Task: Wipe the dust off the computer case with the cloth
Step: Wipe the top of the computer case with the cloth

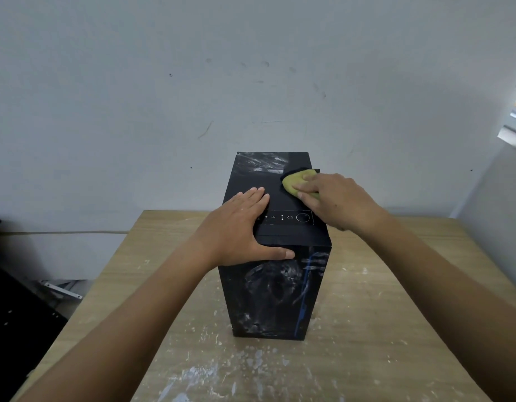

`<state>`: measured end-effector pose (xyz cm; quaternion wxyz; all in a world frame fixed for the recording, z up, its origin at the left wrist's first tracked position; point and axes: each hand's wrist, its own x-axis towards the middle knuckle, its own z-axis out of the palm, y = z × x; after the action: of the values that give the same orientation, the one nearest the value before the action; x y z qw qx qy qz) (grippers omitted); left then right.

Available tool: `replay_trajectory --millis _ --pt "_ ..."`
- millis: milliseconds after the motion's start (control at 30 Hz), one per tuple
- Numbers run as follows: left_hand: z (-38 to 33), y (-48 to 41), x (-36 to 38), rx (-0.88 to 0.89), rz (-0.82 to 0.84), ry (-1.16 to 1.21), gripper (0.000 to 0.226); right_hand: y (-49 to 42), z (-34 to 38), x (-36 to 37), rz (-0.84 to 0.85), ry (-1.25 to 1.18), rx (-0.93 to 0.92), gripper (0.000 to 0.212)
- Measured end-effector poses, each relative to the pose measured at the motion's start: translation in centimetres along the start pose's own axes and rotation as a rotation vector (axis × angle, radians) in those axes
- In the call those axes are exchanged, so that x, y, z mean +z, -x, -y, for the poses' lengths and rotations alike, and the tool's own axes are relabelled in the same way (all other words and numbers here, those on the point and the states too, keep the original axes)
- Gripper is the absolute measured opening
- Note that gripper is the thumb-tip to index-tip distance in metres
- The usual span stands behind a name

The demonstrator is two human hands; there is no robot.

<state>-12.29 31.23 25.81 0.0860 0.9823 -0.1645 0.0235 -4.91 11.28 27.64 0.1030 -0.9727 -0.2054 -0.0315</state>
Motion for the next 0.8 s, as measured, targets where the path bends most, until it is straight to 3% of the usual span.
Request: replay_trajectory --millis 233,400,633,800 --pt "0.2 -0.2 0.2 0.010 -0.001 -0.012 0.127 4.2 -0.1 0.1 -0.013 -0.125 -0.095 0.035" --pt "0.3 -0.1 0.2 -0.001 -0.004 -0.006 0.127 0.2 -1.5 0.2 -0.031 -0.172 0.006 0.034" --pt "0.1 0.0 0.2 -0.008 -0.005 -0.005 0.127 -0.2 -0.2 0.5 -0.005 -0.057 0.075 0.037" --pt "0.2 -0.1 0.2 0.007 -0.010 -0.015 0.127 5.4 1.7 -0.1 0.003 -0.018 -0.022 0.038"
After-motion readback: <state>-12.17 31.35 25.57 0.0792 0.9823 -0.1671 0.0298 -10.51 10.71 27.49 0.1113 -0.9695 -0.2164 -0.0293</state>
